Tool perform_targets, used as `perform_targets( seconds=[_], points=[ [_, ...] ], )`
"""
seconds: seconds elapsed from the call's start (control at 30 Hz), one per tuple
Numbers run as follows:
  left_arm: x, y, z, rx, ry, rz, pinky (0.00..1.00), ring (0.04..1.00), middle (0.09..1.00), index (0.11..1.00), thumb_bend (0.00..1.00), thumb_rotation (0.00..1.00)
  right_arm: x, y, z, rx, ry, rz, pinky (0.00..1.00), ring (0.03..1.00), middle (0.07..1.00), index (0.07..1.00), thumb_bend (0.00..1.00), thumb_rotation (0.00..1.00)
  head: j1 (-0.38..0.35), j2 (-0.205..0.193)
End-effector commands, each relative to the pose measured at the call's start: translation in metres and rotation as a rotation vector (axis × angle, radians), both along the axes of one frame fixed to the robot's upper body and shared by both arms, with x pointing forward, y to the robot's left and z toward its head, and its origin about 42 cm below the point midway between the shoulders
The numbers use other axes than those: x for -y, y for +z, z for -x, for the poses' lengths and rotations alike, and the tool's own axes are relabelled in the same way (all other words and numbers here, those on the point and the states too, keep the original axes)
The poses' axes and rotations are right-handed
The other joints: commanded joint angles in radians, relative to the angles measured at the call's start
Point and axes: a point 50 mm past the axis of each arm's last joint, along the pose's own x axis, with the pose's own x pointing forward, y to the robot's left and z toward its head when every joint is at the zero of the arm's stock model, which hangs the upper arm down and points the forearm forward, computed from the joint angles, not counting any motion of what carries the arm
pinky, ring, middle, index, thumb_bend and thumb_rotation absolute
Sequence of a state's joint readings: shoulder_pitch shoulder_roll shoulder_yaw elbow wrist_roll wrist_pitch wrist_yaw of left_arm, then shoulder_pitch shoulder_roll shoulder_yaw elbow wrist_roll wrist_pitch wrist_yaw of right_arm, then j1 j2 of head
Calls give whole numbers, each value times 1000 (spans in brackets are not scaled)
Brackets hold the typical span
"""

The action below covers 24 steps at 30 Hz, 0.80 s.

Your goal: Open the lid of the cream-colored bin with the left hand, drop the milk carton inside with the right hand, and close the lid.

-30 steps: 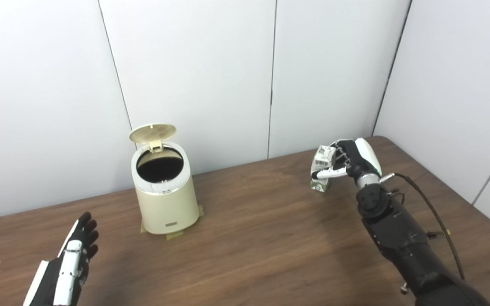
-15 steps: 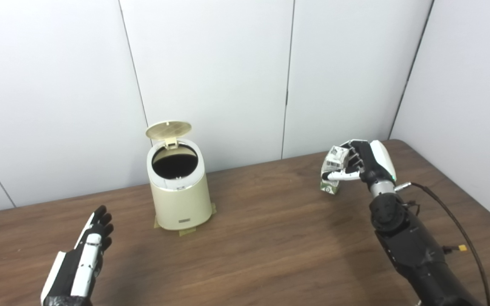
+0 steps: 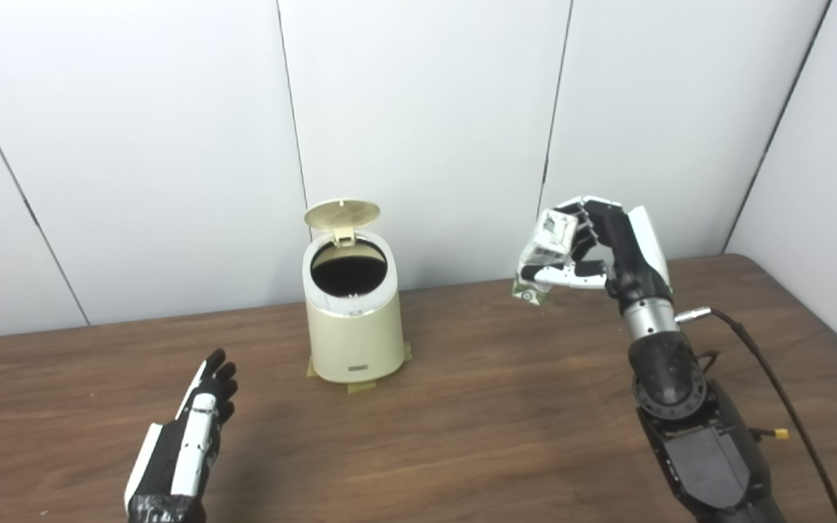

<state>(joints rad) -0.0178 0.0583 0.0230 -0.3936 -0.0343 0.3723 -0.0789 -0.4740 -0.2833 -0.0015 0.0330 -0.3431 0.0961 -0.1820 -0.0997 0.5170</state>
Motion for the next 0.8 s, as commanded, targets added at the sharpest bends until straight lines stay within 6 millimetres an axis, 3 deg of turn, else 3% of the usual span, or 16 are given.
perform_targets(
  seconds=[0.0, 0.17, 0.37, 0.77],
  points=[
    [3, 10, -4, 76, 1, -4, 1000, 982, 978, 1000, 431, 944, -19, 46, -3, 133, 49, 9, 342, 388, 494, 516, 517, 0, 12, -1],
    [9, 1, -2, 60, 10, 1, 975, 964, 963, 1000, 413, 898, -55, 67, 4, 178, 145, -16, 310, 378, 488, 526, 516, 0, 40, -8],
    [15, -7, -1, 53, 4, 12, 969, 961, 960, 998, 401, 895, -92, 76, -1, 181, 206, -48, 281, 365, 480, 535, 513, 0, 63, -24],
    [22, -16, 0, 45, -5, 9, 983, 958, 948, 988, 390, 934, -122, 67, -32, 161, 258, -50, 302, 363, 470, 544, 512, 0, 102, -43]
  ],
)
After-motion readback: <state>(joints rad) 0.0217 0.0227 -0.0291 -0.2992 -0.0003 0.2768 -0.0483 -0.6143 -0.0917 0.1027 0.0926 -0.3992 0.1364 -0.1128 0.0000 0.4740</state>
